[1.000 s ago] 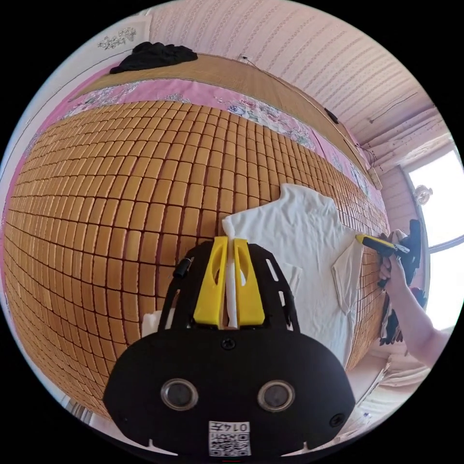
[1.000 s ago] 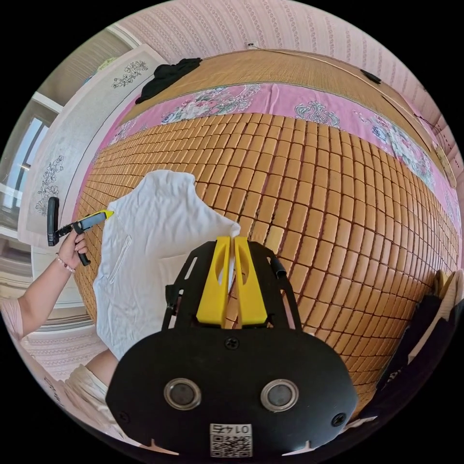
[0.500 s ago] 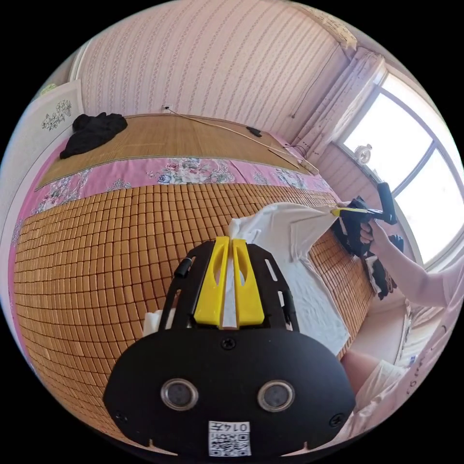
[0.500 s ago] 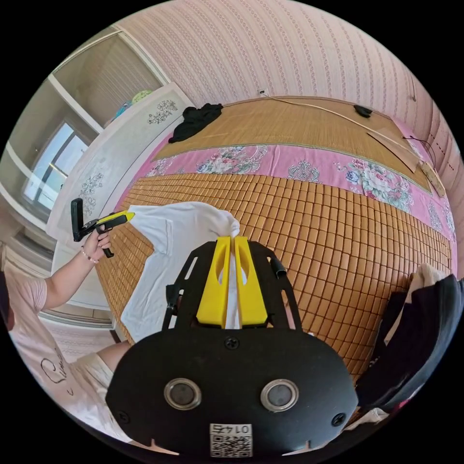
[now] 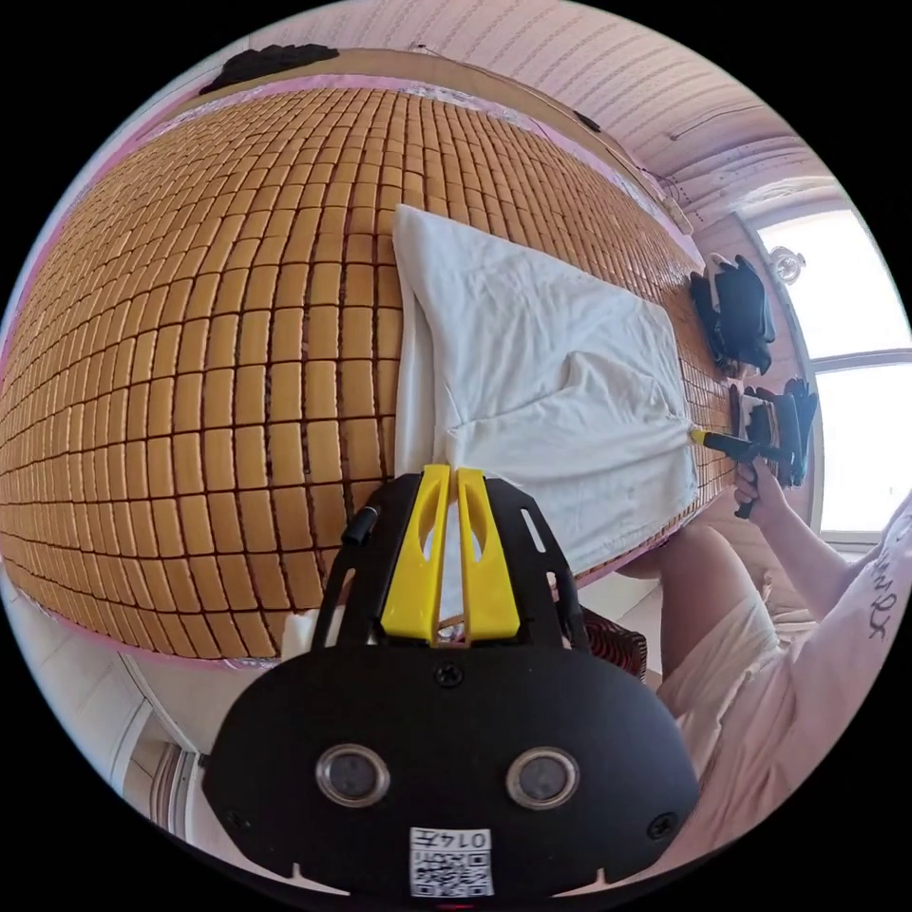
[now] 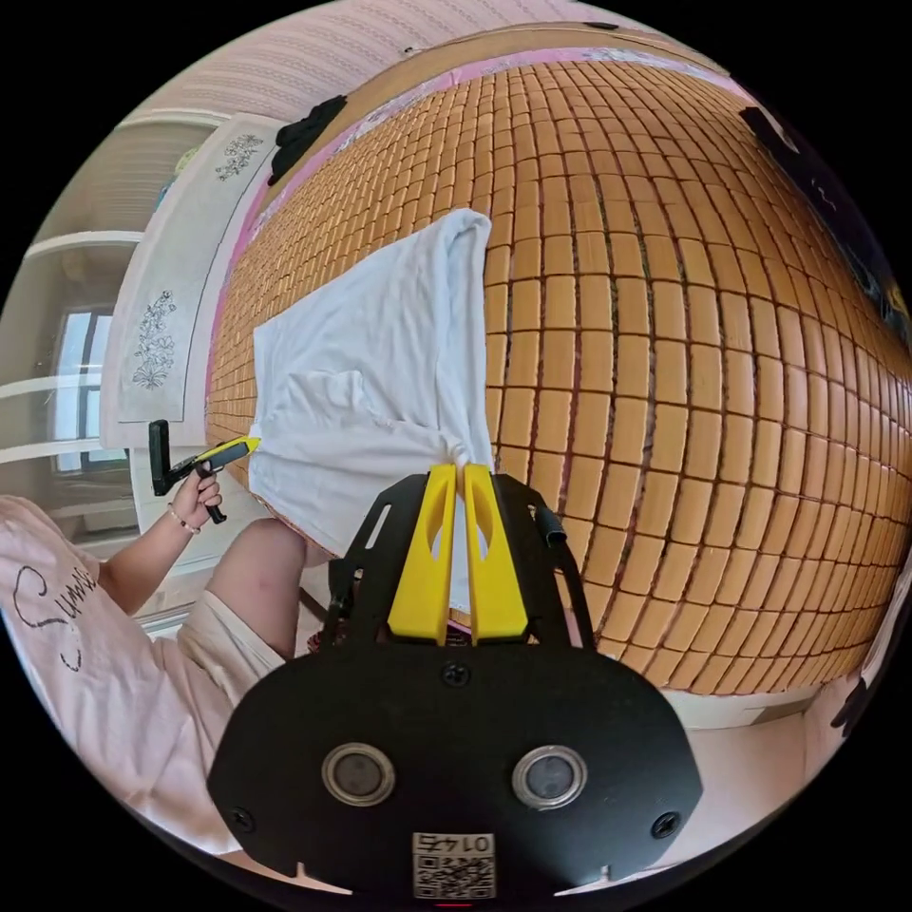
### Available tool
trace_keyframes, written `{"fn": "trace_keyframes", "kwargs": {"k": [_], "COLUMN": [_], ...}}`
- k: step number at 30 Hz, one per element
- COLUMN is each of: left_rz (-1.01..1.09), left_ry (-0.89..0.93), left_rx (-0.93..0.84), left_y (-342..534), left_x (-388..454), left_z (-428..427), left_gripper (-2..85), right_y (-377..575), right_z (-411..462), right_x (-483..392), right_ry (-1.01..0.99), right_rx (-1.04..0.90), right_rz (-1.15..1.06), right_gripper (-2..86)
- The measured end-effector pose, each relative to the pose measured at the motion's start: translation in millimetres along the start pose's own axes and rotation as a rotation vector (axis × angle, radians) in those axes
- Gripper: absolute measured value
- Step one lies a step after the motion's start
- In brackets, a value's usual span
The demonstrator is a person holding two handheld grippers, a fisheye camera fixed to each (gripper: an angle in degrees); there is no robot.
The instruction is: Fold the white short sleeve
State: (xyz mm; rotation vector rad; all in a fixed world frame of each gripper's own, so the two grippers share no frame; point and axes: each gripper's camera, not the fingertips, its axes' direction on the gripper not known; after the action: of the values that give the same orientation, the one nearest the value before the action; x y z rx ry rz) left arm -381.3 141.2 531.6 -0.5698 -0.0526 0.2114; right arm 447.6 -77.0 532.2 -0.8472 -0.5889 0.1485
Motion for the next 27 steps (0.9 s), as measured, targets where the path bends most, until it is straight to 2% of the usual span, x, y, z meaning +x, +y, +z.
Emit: {"fn": "trace_keyframes", "kwargs": {"k": [4, 9, 13, 16, 21, 27], "left_rz": [0.036, 0.125, 0.094, 0.101, 0.164, 0.180], "left_ry": [0.077, 0.030, -0.150, -0.209, -0.103, -0.054], "left_rx": [0.098, 0.126, 0.022, 0.126, 0.193, 0.147], "left_y": [19.3, 54.8, 84.4, 107.0, 99.5, 47.9], "left_x": [-0.8, 17.8, 29.1, 45.3, 85.7, 140.8], "left_z": [-24.9, -31.3, -21.0, -55.0, -66.2, -16.7], "left_gripper": [-0.9, 0.0, 3.8, 3.1, 2.3, 5.8], "right_y": [11.9, 41.2, 62.1, 74.5, 46.9, -22.5], "right_z": [-17.2, -19.3, 1.3, -9.8, -5.1, 41.5], "right_x": [-11.6, -31.8, -43.8, -68.1, -116.1, -159.5], "right_ry": [0.005, 0.074, 0.219, 0.222, 0.158, 0.240], "right_rx": [0.115, 0.181, 0.131, 0.183, 0.201, 0.101], "right_rz": [-0.084, -0.179, -0.111, -0.163, -0.275, -0.308], "right_gripper": [0.6, 0.7, 1.0, 1.7, 3.7, 8.0]}}
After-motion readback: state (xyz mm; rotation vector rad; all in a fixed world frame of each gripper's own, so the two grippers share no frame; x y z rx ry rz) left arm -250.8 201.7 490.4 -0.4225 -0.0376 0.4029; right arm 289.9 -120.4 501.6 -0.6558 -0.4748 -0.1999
